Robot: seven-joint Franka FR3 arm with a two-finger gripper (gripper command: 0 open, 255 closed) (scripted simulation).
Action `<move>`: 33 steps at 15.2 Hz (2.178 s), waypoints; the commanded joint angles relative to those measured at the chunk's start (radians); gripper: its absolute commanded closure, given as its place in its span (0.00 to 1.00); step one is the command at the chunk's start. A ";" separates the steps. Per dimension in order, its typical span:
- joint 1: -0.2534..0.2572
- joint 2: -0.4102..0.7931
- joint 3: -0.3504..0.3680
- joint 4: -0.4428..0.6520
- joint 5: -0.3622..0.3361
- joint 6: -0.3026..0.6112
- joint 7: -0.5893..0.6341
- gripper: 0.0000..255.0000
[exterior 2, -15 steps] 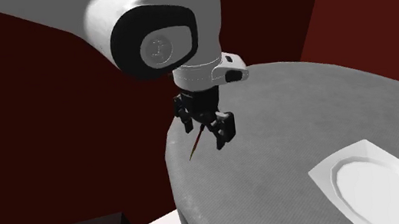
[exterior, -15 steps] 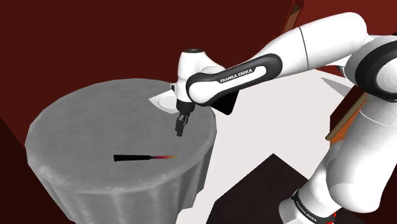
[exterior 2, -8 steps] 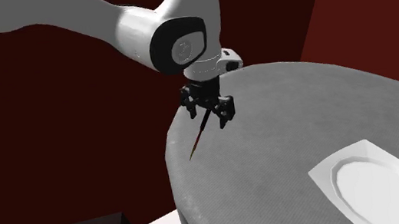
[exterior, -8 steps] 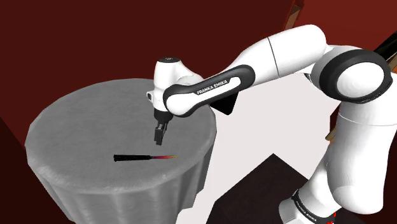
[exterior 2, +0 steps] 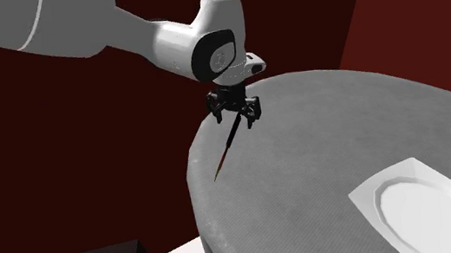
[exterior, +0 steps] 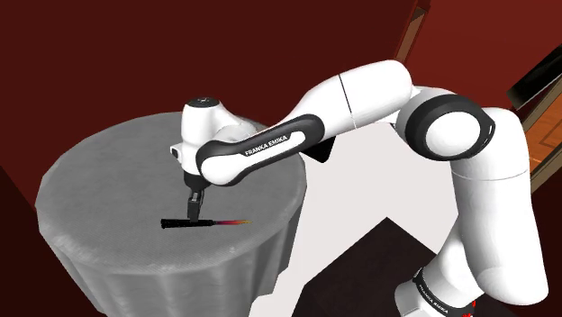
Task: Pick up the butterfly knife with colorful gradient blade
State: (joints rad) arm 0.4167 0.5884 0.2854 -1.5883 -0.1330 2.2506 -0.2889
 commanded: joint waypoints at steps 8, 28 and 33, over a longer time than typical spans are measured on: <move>0.043 0.122 -0.003 0.089 -0.032 0.043 -0.009 0.00; 0.038 0.084 0.006 0.101 -0.022 -0.007 -0.013 1.00; 0.035 0.052 0.012 0.120 -0.013 -0.056 -0.016 1.00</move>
State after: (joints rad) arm 0.4517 0.6462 0.2963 -1.4747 -0.1477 2.2061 -0.3049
